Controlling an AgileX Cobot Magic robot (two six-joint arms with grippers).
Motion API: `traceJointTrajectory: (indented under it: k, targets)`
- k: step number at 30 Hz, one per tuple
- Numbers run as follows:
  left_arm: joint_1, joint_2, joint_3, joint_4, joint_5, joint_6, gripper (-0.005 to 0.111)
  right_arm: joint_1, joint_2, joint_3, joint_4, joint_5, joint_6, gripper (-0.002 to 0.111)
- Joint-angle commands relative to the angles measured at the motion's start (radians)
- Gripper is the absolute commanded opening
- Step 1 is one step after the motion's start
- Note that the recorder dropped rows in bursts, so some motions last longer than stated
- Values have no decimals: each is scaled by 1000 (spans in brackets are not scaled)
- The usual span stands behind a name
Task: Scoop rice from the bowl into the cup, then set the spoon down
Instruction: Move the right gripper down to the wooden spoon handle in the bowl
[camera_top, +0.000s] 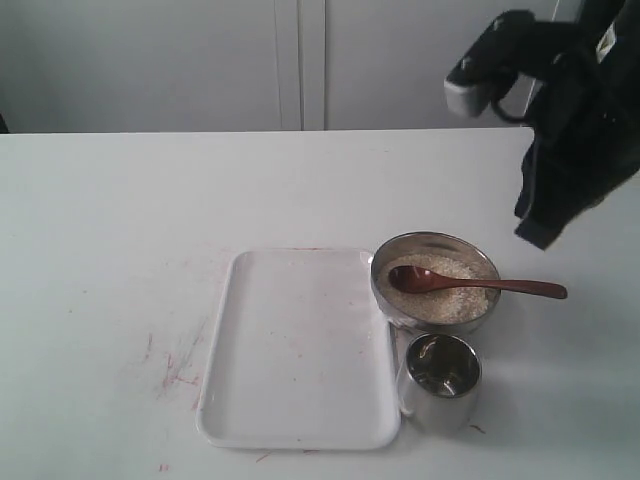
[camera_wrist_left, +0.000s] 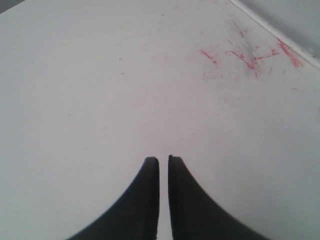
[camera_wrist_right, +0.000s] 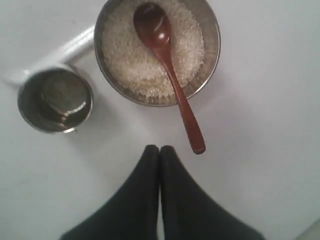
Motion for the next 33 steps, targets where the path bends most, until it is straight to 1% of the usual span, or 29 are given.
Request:
traceJointTrajectory:
  k: [1,4,6,8,11,12,13,15,16,18,19,20,24,29,33]
  targets:
    - [-7,0,9,-6,50,-5,14,22,-4,117,-191,-40,-49,0]
    - [-7,0,9,-6,50,-5,14,22,-17,242,-280,-165,-51,0]
    - [-7,0,9,-6,50,-5,14,22,-18,324,-298,-319,-51,0]
    - [-7,0,9,-6,50,-5,14,22,-18,346,-296,-408,-51,0]
    - [-7,0,9,-6,50,-5,14,22,-18,361,-296,-482,-60,0]
    - [-7,0,9,-6,50,-5,14,22,-16,365,-296,-502,-85,2]
    - [-7,0,9,-6,50,-5,14,22,-16,367,-296,-511,-109,7]
    - [-7,0,9,-6,50,-5,14,22,-16,367,-296,-521,-144,20]
    - [-7,0,9,-6,50,-5,14,22,-16,367,-296,-521,-148,29]
    - [-7,0,9,-6,50,-5,14,22,-16,367,-296,-517,-148,41]
    - [-7,0,9,-6,50,-5,14,22,-16,367,-296,-515,-156,44]
    - [-7,0,9,-6,50,-5,14,22,-16,367,-296,-512,-188,46]
    - [-7,0,9,-6,50,-5,14,22,2,379,-296,-501,-248,46]
    - [-7,0,9,-6,50,-5,14,22,50,404,-299,-466,-464,46]
    - [-7,0,9,-6,50,-5,14,22,79,404,-299,-470,-499,46]
